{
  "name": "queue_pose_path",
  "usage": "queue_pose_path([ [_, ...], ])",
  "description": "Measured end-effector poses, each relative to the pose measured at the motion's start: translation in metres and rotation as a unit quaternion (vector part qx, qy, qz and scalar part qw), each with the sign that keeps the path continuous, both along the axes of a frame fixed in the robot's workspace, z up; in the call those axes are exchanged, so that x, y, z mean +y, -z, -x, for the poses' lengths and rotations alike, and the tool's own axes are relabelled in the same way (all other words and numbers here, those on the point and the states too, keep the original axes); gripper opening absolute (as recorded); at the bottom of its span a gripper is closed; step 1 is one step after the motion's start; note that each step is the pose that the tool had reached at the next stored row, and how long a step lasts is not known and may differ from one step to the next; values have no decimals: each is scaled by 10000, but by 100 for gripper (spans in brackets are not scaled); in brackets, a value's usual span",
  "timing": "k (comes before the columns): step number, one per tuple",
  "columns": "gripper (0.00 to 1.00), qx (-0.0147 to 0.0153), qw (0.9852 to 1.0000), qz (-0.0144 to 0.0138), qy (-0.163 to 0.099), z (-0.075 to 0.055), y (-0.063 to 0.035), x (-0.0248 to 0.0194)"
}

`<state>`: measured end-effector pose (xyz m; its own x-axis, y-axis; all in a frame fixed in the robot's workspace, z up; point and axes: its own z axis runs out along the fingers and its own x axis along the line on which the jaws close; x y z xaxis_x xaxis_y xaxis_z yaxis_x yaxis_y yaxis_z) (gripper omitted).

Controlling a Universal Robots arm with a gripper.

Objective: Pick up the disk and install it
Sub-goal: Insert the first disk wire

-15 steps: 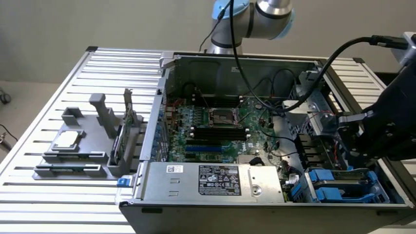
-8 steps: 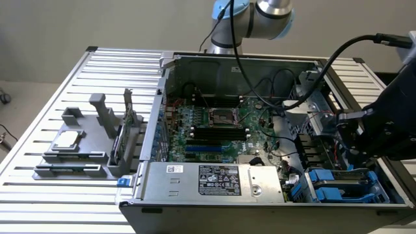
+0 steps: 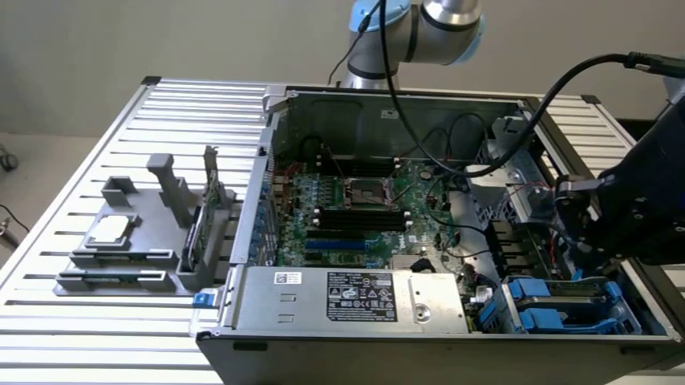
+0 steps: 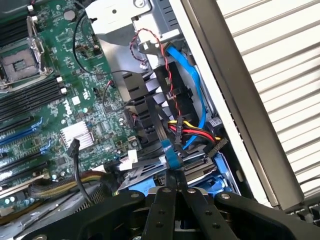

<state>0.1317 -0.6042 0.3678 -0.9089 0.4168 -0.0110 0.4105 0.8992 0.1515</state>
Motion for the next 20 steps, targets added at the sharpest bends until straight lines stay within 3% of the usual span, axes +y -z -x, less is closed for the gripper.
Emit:
queue_pose_path([
  [9, 11, 11, 9996, -37, 279, 0, -31, 0],
  [16, 11, 36, 9991, -60, 418, 1, -123, -1],
  [20, 11, 39, 9990, -89, 445, -10, -144, -1],
])
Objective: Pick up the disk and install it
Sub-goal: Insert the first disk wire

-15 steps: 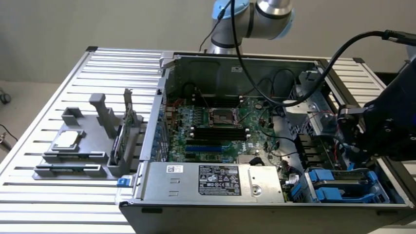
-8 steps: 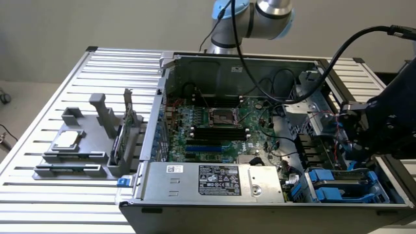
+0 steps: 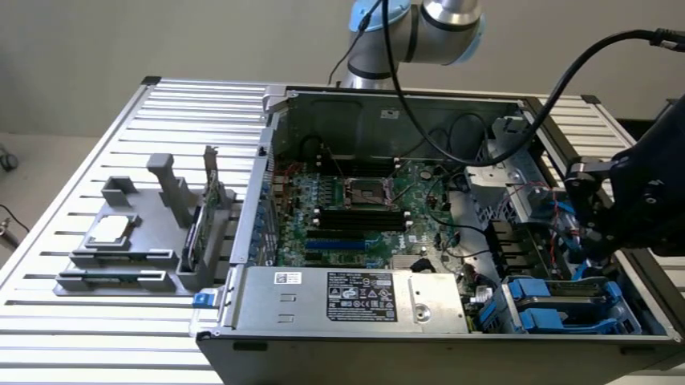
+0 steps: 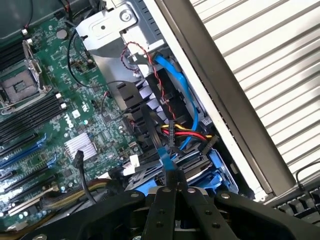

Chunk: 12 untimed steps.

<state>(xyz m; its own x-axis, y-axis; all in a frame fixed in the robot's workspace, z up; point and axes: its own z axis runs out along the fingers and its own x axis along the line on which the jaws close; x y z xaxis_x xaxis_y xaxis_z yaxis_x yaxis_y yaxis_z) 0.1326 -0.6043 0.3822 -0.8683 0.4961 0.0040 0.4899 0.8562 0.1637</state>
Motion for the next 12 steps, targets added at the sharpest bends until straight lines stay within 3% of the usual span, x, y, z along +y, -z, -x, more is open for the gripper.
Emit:
queue_pose_path([
  [6, 11, 0, 9999, -78, 99, -15, 2, -1],
  [12, 11, -2, 9995, -81, 302, -25, 40, -5],
])
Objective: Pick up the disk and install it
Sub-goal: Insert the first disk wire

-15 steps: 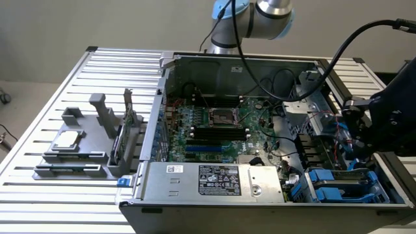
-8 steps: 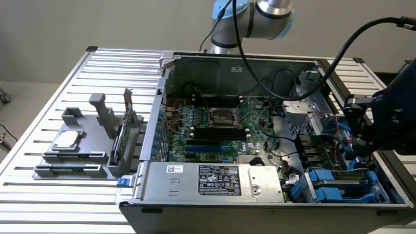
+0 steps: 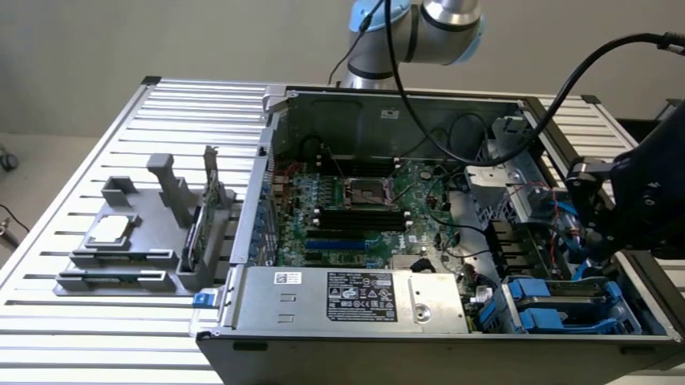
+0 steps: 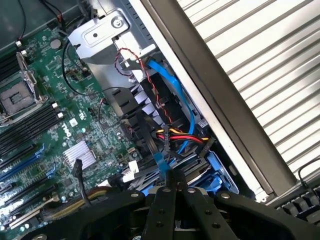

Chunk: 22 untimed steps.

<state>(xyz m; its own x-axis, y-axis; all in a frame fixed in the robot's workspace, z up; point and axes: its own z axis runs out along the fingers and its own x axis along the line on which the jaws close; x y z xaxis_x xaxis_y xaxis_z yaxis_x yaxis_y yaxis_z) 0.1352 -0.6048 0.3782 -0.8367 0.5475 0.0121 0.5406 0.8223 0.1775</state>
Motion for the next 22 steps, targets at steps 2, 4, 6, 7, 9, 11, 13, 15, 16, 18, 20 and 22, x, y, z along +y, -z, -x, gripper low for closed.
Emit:
queue_pose_path([
  [2, 11, 0, 9999, -1, 111, 0, 14, -1],
  [4, 11, 0, 9997, 0, 234, 0, 26, -2],
  [6, 11, 0, 9994, -1, 352, 0, 43, -2],
  [7, 11, 0, 9992, -1, 408, 0, 52, -2],
  [9, 11, 0, 9986, 0, 522, 0, 72, -3],
  [11, 11, 0, 9980, 0, 637, 0, 94, -4],
  [13, 11, 0, 9973, 0, 739, 0, 112, -4],
  [15, 11, 0, 9966, 0, 825, -2, 126, -4],
  [16, 11, 0, 9963, 0, 862, -5, 130, -4],
  [18, 11, 0, 9958, 0, 912, -15, 135, -5],
  [20, 11, 0, 9955, 0, 949, -35, 141, -5],
  [22, 11, 0, 9951, 0, 984, -55, 147, -4],
])
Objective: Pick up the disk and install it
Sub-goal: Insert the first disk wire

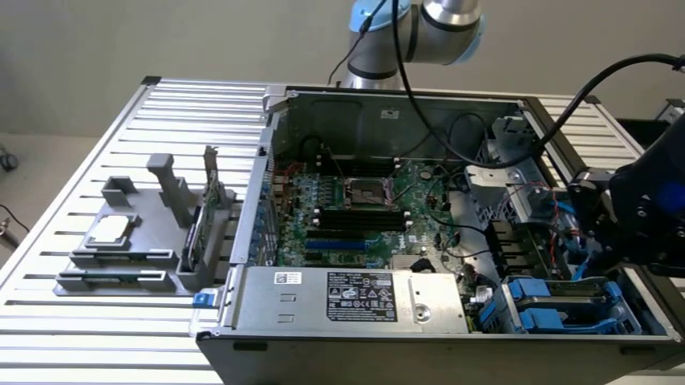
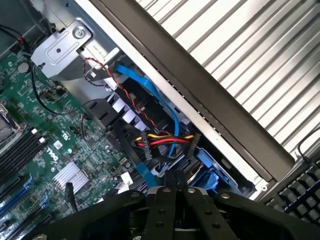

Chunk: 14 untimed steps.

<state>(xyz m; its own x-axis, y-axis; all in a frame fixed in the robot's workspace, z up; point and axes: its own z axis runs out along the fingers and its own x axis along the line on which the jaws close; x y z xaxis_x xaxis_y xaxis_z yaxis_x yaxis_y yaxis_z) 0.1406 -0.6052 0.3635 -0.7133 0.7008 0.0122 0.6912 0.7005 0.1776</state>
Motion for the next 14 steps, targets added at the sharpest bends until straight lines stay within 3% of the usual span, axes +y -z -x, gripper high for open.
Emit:
queue_pose_path([
  [7, 11, 0, 9999, 0, 138, -41, 29, -2],
  [10, 24, 0, 9998, 0, 203, -50, 42, -5],
  [12, 24, 0, 9997, 1, 253, -53, 50, -6],
  [13, 31, 0, 9996, 0, 282, -53, 56, -6],
  [14, 31, 0, 9995, 0, 312, -54, 63, -7],
])
